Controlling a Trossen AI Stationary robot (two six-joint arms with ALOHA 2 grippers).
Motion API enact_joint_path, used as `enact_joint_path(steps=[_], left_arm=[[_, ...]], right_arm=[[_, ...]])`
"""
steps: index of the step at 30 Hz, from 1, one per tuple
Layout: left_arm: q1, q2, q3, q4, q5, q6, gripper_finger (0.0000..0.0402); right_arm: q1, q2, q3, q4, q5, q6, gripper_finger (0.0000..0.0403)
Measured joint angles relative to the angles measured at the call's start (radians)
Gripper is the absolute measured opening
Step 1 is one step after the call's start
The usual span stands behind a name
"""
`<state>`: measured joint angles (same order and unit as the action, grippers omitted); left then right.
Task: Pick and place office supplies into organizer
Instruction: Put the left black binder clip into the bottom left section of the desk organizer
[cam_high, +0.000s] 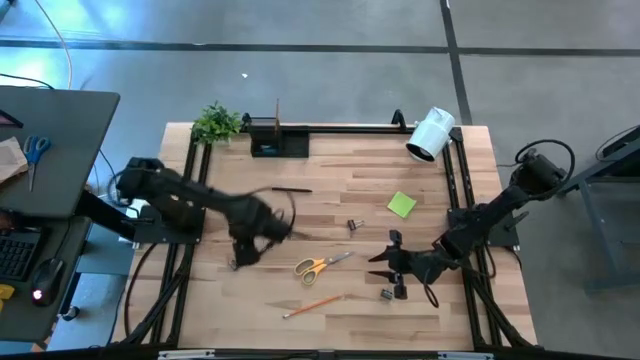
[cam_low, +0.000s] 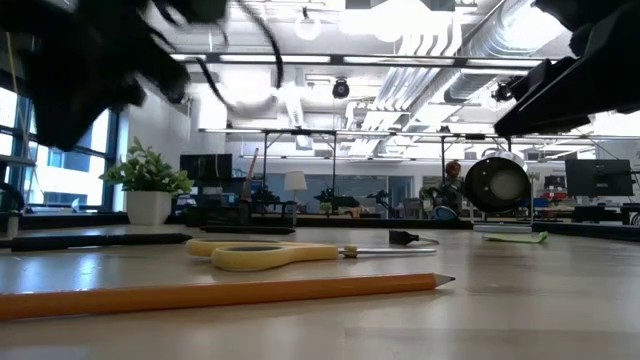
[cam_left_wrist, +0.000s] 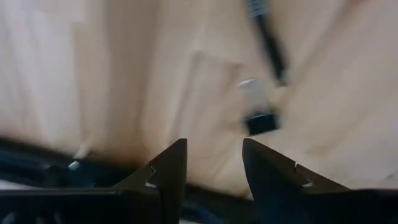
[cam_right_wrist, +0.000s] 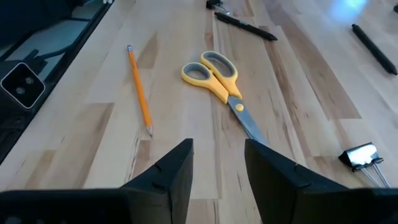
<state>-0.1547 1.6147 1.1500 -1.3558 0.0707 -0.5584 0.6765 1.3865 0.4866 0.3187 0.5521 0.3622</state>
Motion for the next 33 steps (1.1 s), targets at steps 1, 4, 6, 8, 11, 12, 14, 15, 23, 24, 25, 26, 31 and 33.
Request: enact_joint_path(steps=[1, 4, 6, 8, 11, 12, 14, 15, 23, 24, 25, 26, 31, 33], left_arm=[[-0.044, -0.016, 0.0, 0.03, -0.005, -0.041, 0.0144], [-0.153, -0.068, 0.0, 0.091, -0.021, -0.193, 0.0145], [-0.21, -0.098, 0.001, 0.1, -0.066, -0.302, 0.0145], [-0.253, -0.113, -0.005, 0.099, -0.109, -0.411, 0.0145], [-0.287, -0.123, -0.057, 0.129, -0.096, -0.503, 0.0153], [-0.296, -0.123, -0.082, 0.155, -0.083, -0.522, 0.016], [-0.299, -0.122, -0.136, 0.197, -0.046, -0.548, 0.0182], [-0.298, -0.122, -0.162, 0.212, -0.031, -0.556, 0.0195], [-0.284, -0.168, -0.28, 0.28, -0.03, -0.582, 0.0305], [-0.277, -0.177, -0.295, 0.298, -0.022, -0.592, 0.0315], [-0.27, -0.184, -0.314, 0.323, -0.018, -0.601, 0.0323], [-0.264, -0.188, -0.334, 0.351, -0.014, -0.607, 0.033], [-0.226, -0.187, -0.415, 0.519, 0.05, -0.609, 0.034], [-0.223, -0.187, -0.425, 0.524, 0.052, -0.609, 0.0334]], right_arm=[[0.005, 0.0, 0.0, 0.0, 0.007, 0.0, 0.0138], [0.011, 0.0, 0.0, 0.004, 0.027, -0.001, 0.0138], [0.012, 0.0, 0.0, 0.004, 0.041, -0.001, 0.0138], [0.012, 0.0, 0.0, 0.006, 0.042, -0.002, 0.0138], [0.012, 0.0, 0.0, 0.007, 0.042, -0.004, 0.0138], [0.012, 0.0, 0.0, 0.007, 0.043, -0.004, 0.0138], [0.008, 0.0, 0.0, 0.007, 0.052, -0.016, 0.0138], [0.006, 0.0, 0.0, 0.008, 0.057, -0.023, 0.0138], [-0.02, 0.0, 0.0, 0.015, 0.076, -0.075, 0.0138], [-0.024, 0.0, 0.0, 0.014, 0.076, -0.075, 0.0138], [-0.027, 0.0, 0.0, 0.011, 0.074, -0.073, 0.0138], [-0.029, 0.0, 0.0, 0.007, 0.073, -0.072, 0.0138], [-0.028, 0.0, 0.0, 0.003, 0.066, -0.066, 0.0138], [-0.028, 0.0, 0.0, 0.003, 0.066, -0.063, 0.0138]])
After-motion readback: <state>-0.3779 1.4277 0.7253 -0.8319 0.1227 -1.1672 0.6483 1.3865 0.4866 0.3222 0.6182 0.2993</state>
